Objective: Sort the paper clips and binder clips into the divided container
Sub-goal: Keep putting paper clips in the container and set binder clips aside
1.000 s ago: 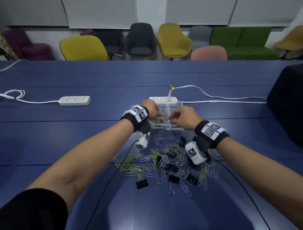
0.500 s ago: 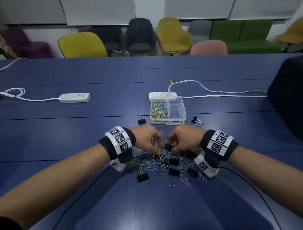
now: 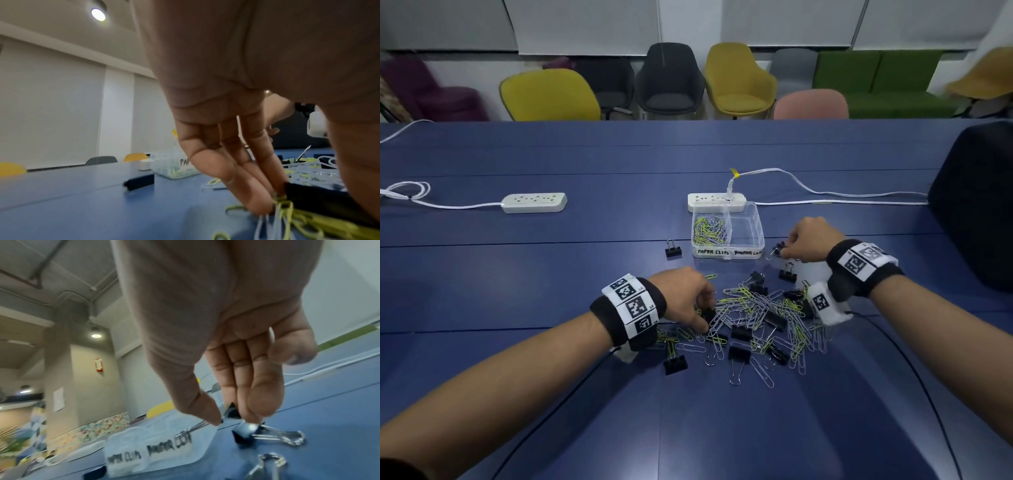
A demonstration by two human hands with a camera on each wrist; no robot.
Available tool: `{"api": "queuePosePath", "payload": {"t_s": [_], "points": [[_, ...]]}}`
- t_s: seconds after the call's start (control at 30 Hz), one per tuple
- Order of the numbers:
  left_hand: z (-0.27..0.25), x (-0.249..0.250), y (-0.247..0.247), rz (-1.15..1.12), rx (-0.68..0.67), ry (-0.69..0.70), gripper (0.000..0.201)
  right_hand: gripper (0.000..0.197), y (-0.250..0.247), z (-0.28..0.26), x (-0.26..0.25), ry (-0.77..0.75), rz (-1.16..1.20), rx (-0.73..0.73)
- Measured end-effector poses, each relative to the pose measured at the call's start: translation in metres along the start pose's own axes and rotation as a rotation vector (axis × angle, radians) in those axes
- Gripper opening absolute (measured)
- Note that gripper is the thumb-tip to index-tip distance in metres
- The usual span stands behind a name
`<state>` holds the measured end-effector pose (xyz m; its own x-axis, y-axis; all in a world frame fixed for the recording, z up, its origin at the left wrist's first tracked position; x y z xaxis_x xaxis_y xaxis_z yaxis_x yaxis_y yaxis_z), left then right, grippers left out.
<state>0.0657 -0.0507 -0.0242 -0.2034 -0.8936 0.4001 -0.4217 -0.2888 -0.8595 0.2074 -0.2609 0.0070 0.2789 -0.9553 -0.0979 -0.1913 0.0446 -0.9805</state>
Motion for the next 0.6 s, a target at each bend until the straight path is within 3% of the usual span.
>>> {"api": "queuePosePath", "payload": {"t_s": [0.2,0.3,0.37,0.47,0.6], "points": [[-0.005,0.006,-0.020,-0.079,-0.055,-0.025,0.028,0.020,0.017,0.011,0.011,0.054,-0.119,0.002],[-0.008,-0.002,-0.040,-0.175,-0.087,-0.043,0.025,0.023,0.020,0.010,0.007,0.038,-0.172,0.071],[-0.006,-0.012,-0.054,-0.197,-0.059,-0.070,0.027,0.014,0.016,0.006,-0.002,0.004,-0.174,0.144],[0.002,-0.035,-0.074,-0.173,0.112,-0.165,0.027,0.007,0.015,-0.002,-0.022,-0.136,-0.160,0.136],[0.011,-0.067,-0.077,-0.156,0.230,-0.292,0.033,0.028,0.034,-0.019,-0.051,-0.434,-0.055,-0.106]]}}
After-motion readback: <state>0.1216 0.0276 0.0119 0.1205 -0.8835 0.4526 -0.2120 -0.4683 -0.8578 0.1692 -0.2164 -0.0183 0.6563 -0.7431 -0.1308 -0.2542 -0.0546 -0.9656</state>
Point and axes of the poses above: each hand's wrist, its own z-axis towards the middle knuckle, its own y-axis out of the palm, x = y × z, the point moved 5 cm from there along z, towards the middle knuckle, and after that the axes turned 8 degrees about -z, right-handed, at the moved point
